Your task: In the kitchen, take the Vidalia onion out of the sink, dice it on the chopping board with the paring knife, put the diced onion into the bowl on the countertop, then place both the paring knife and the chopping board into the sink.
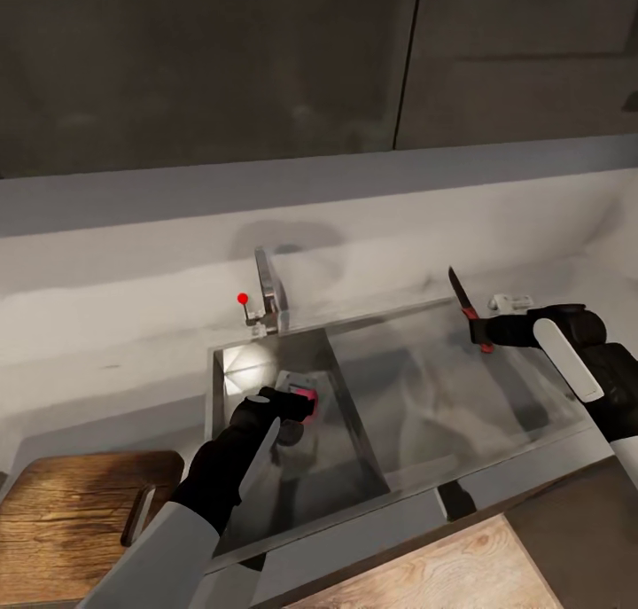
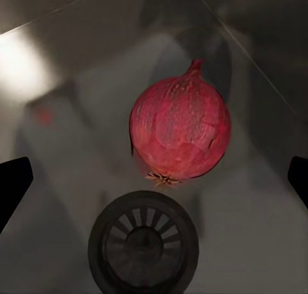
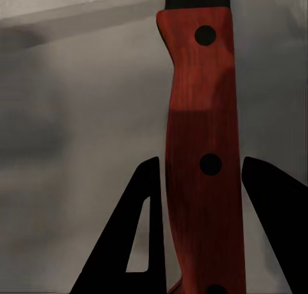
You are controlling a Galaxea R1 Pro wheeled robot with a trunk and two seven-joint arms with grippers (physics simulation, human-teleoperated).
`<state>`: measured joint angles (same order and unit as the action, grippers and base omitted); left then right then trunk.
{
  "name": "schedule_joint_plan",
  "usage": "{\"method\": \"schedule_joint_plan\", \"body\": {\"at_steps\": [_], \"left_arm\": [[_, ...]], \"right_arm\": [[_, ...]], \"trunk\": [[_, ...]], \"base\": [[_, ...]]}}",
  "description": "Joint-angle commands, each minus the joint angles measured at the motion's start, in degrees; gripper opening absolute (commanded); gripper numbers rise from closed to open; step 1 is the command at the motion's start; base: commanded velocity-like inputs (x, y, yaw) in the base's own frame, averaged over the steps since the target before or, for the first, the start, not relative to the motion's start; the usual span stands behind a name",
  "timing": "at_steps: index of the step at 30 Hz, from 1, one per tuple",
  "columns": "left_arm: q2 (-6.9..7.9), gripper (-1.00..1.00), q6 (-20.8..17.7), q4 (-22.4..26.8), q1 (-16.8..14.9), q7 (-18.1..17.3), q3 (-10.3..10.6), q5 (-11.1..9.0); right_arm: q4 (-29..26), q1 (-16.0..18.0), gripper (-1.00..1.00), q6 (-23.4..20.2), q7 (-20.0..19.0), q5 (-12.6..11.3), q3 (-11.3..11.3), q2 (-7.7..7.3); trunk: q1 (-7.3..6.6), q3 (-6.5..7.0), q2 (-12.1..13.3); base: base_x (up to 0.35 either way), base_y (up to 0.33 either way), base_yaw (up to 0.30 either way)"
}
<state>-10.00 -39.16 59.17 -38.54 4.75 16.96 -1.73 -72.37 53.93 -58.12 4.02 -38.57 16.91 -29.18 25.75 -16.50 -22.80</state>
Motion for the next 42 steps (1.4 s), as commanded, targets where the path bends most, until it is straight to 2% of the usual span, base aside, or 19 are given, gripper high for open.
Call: {"method": "schedule_joint_plan", "body": {"at_steps": [1, 7, 12, 19, 26, 28, 29, 30, 37, 39, 42], "left_arm": [[0.00, 1.00, -0.29, 0.06, -0.05, 0.39, 0.09, -0.20], [0.00, 1.00, 0.13, 0.12, -0.05, 0.43, 0.09, -0.20], [0.00, 1.00, 3.82, 0.08, -0.05, 0.44, 0.16, -0.23], [0.00, 1.00, 6.82, -0.97, -0.05, 0.65, 0.09, -0.24], [0.00, 1.00, 6.60, -1.66, -0.45, 0.85, -0.77, -0.29], [0.00, 1.00, 5.17, -2.80, -2.08, 0.87, -1.32, -0.29], [0.00, 1.00, 1.28, -8.14, -6.55, 0.77, -2.32, -0.29], [0.00, 1.00, 0.23, -10.76, -8.68, 0.76, -2.93, -0.29], [0.00, 1.00, -0.99, -14.04, -12.25, 0.78, -4.02, -0.29], [0.00, 1.00, -1.20, -17.03, -14.18, 0.76, -5.02, -0.29], [0.00, 1.00, -1.31, -20.92, -16.10, 0.72, -5.48, -0.34]], "right_arm": [[-0.14, 0.08, -1.00, -0.29, 0.37, -0.46, 0.14, -0.11], [-0.49, 0.06, -1.00, -0.89, 0.37, -0.46, 0.00, -0.45], [-0.51, 0.06, -1.00, -0.94, 0.37, -0.46, 0.02, -0.49], [-0.53, 0.06, -1.00, -0.95, 0.37, -0.46, 0.01, -0.48], [-0.55, 0.08, -1.00, -0.95, 0.37, -0.45, -0.09, -0.51], [-0.55, 0.07, -1.00, -0.95, 0.37, -0.46, -0.07, -0.50], [-0.55, 0.06, -1.00, -0.95, 0.37, -0.46, -0.05, -0.48], [-0.56, 0.05, -1.00, -0.95, 0.37, -0.46, -0.04, -0.49], [-0.54, 0.05, -1.00, -0.95, 0.37, -0.46, -0.04, -0.50], [-0.52, 0.06, -1.00, -0.95, 0.37, -0.45, -0.03, -0.48], [-0.55, 0.09, -1.00, -0.95, 0.37, -0.46, -0.09, -0.47]], "trunk": [[0.04, -0.11, -0.11], [0.04, -0.12, -0.11], [0.04, -0.12, -0.11], [0.04, -0.12, -0.11], [0.04, -0.13, -0.11], [0.04, -0.18, -0.11], [0.04, -0.22, -0.11], [0.04, -0.26, -0.11], [0.04, -0.35, -0.11], [0.04, -0.35, -0.11], [0.04, -0.35, -0.11]], "base": [[0.000, 0.000, 0.000], [0.000, 0.000, 0.000], [0.000, 0.000, 0.000], [0.000, 0.000, 0.000], [0.000, 0.000, 0.000], [0.000, 0.000, 0.000], [0.000, 0.000, 0.000], [0.000, 0.000, 0.000], [0.000, 0.000, 0.000], [0.000, 0.000, 0.000], [0.000, 0.000, 0.000]]}}
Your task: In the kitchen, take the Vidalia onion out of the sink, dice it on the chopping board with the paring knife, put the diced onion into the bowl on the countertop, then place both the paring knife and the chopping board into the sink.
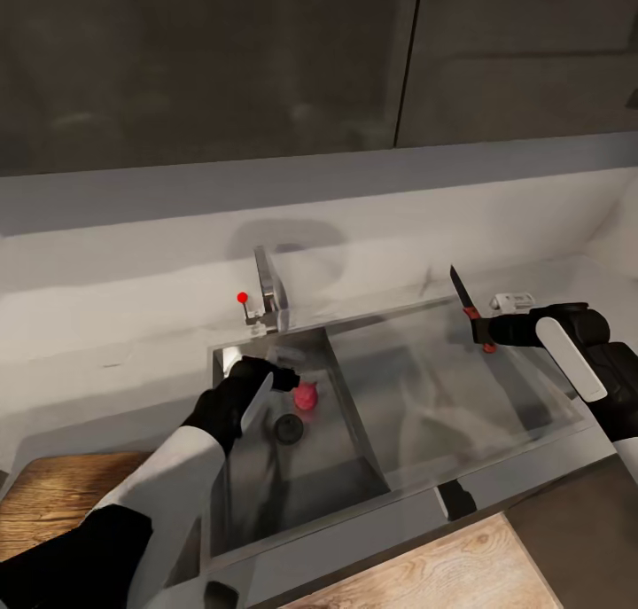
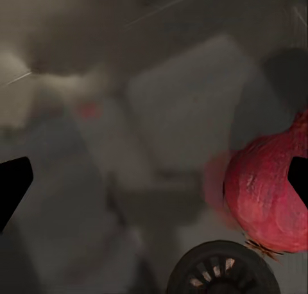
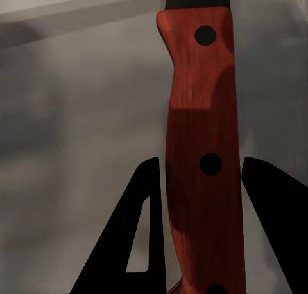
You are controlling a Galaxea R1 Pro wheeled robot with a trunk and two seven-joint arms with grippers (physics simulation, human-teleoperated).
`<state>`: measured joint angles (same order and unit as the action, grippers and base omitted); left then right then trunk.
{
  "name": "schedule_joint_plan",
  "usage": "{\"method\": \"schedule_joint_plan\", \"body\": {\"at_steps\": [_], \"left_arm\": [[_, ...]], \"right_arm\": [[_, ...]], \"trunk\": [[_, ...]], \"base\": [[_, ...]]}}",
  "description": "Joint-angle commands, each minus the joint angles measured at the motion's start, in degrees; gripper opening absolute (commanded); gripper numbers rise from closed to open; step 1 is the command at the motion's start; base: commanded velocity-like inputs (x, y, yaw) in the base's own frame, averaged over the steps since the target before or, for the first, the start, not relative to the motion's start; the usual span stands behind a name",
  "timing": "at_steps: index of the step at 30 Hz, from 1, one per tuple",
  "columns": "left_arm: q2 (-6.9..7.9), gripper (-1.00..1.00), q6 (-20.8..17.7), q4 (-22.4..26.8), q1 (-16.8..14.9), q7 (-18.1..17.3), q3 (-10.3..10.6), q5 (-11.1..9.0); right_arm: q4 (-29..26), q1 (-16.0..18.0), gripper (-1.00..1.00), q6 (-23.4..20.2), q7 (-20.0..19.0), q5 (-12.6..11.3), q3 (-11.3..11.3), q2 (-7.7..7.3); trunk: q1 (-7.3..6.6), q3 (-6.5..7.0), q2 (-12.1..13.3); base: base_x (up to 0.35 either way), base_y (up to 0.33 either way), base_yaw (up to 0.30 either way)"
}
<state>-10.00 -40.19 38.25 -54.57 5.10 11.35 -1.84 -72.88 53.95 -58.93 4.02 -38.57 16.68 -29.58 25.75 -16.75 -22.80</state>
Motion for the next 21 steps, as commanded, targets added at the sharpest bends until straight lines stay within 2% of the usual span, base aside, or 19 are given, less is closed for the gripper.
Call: {"method": "schedule_joint_plan", "body": {"at_steps": [1, 9, 21], "left_arm": [[0.00, 1.00, -0.30, -1.77, -0.64, 0.31, 0.03, -0.57], [0.00, 1.00, -0.33, -3.91, -1.29, 0.26, -0.09, -3.13], [0.00, 1.00, -0.24, -3.34, -1.33, 0.09, -0.04, -3.55]], "right_arm": [[-0.06, 0.09, -1.00, -0.13, 0.37, -0.46, 0.12, -0.09], [-0.04, 0.06, -1.00, -0.13, 0.37, -0.46, 0.11, -0.05], [-0.04, 0.08, -1.00, -0.13, 0.37, -0.46, 0.11, -0.07]], "trunk": [[0.03, -0.11, -0.12], [0.03, -0.25, -0.12], [0.03, -1.11, -0.12]], "base": [[0.000, 0.000, 0.000], [0.000, 0.000, 0.000], [0.000, 0.000, 0.000]]}}
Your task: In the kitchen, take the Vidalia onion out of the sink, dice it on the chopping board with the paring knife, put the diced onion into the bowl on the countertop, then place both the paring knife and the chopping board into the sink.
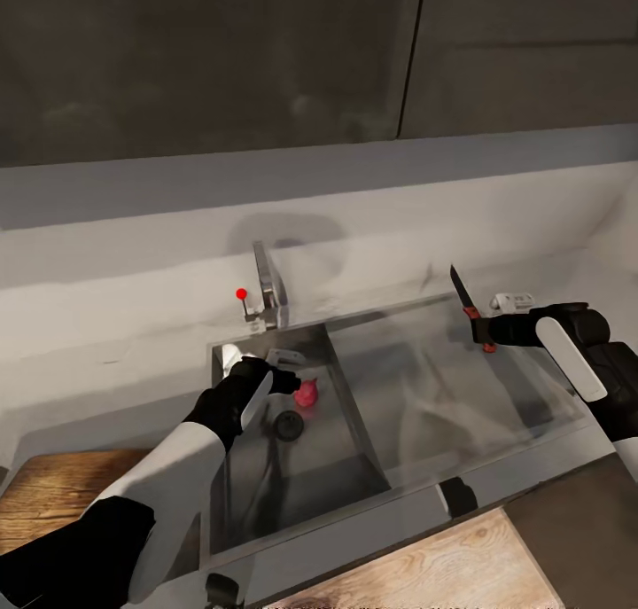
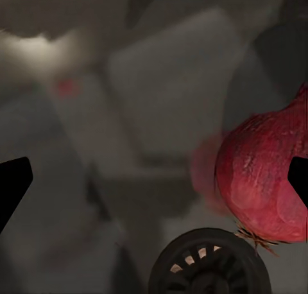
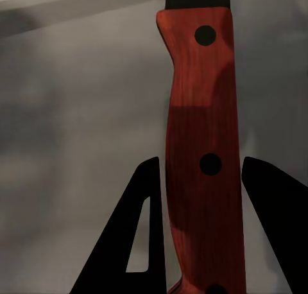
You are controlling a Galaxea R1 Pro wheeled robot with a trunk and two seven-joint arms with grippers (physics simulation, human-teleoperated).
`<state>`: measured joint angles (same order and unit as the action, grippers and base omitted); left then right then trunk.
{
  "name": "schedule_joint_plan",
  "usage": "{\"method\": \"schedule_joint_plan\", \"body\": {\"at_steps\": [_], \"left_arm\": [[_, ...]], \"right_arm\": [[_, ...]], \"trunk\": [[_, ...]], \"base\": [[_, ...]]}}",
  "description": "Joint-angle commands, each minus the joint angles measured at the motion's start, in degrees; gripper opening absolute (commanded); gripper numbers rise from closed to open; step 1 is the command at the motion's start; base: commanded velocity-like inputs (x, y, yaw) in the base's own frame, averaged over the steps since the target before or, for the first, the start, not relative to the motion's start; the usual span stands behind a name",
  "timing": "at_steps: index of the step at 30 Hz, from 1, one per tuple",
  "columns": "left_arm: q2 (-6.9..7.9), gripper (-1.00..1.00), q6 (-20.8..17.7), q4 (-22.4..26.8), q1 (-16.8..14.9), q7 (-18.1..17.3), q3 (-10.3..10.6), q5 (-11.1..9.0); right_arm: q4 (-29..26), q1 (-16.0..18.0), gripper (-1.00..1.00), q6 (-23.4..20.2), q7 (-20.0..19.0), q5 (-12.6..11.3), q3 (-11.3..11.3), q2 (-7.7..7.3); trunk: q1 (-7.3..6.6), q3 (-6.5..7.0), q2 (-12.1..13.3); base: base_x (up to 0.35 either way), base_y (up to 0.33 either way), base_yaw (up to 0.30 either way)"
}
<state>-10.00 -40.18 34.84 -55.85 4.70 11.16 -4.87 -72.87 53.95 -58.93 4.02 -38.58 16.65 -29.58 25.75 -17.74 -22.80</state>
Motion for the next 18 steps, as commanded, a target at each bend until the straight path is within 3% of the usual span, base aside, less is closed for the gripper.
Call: {"method": "schedule_joint_plan", "body": {"at_steps": [1, 8, 18], "left_arm": [[0.00, 1.00, -0.23, 0.43, -0.05, 0.49, 0.16, -0.58], [0.00, 1.00, -0.25, 1.94, -0.05, 0.40, 0.18, -0.67], [0.00, 1.00, -0.25, 1.92, -0.05, 0.40, 0.18, -0.67]], "right_arm": [[-0.06, 0.07, -1.00, -0.13, 0.37, -0.44, 0.14, -0.09], [-0.06, 0.05, -1.00, -0.13, 0.37, -0.44, 0.14, -0.07], [-0.06, 0.05, -1.00, -0.13, 0.37, -0.44, 0.04, -0.08]], "trunk": [[0.03, -0.19, -0.12], [0.03, -0.54, -0.12], [0.03, -0.57, -0.12]], "base": [[0.000, 0.000, 0.000], [0.000, 0.000, -0.007], [0.000, 0.000, -0.209]]}}
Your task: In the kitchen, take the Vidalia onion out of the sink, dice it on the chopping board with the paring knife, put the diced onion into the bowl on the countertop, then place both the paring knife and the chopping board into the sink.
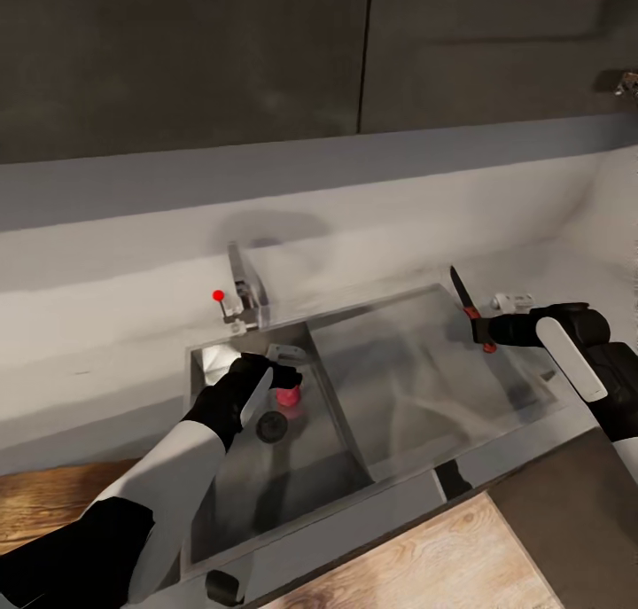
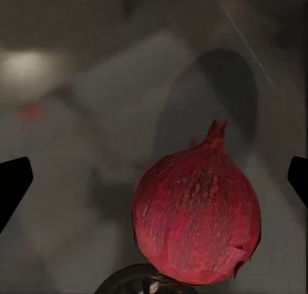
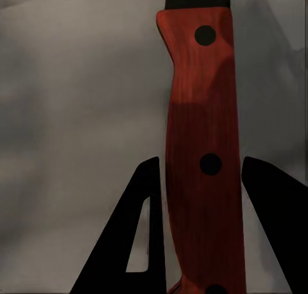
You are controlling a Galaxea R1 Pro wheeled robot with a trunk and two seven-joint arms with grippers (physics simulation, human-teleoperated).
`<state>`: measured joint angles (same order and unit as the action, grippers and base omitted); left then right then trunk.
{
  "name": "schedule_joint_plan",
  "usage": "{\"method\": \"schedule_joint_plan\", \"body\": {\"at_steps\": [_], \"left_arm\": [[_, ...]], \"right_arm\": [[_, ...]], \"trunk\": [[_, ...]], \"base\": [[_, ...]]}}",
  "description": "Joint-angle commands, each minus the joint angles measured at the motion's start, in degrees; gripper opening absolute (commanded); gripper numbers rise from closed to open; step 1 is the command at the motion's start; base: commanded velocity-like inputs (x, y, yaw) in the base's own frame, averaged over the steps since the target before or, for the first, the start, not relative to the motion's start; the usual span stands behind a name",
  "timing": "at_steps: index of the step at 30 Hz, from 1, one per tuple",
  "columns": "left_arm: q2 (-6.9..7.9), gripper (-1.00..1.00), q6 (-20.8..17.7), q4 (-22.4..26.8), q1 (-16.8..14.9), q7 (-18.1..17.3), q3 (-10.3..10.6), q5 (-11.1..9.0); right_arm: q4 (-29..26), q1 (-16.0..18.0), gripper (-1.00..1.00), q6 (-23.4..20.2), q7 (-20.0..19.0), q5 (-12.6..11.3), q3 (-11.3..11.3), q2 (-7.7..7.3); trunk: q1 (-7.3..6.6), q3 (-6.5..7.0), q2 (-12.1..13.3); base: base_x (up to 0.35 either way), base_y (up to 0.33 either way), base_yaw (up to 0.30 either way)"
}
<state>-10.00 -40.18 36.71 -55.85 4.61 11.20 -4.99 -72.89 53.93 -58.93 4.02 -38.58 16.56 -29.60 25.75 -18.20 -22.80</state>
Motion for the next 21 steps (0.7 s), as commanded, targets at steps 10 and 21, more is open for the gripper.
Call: {"method": "schedule_joint_plan", "body": {"at_steps": [10, 21], "left_arm": [[0.00, 1.00, -0.25, -0.08, -0.05, 0.50, 0.13, -0.63], [0.00, 1.00, -0.25, -0.81, -0.05, 0.49, 0.13, -0.63]], "right_arm": [[-0.04, 0.07, -1.00, -0.14, 0.37, -0.44, -0.13, -0.08], [-0.06, 0.08, -1.00, -0.15, 0.37, -0.44, -0.21, -0.09]], "trunk": [[0.04, -0.39, -0.12], [0.04, -0.75, -0.12]], "base": [[0.000, 0.000, -0.019], [0.000, 0.000, 0.000]]}}
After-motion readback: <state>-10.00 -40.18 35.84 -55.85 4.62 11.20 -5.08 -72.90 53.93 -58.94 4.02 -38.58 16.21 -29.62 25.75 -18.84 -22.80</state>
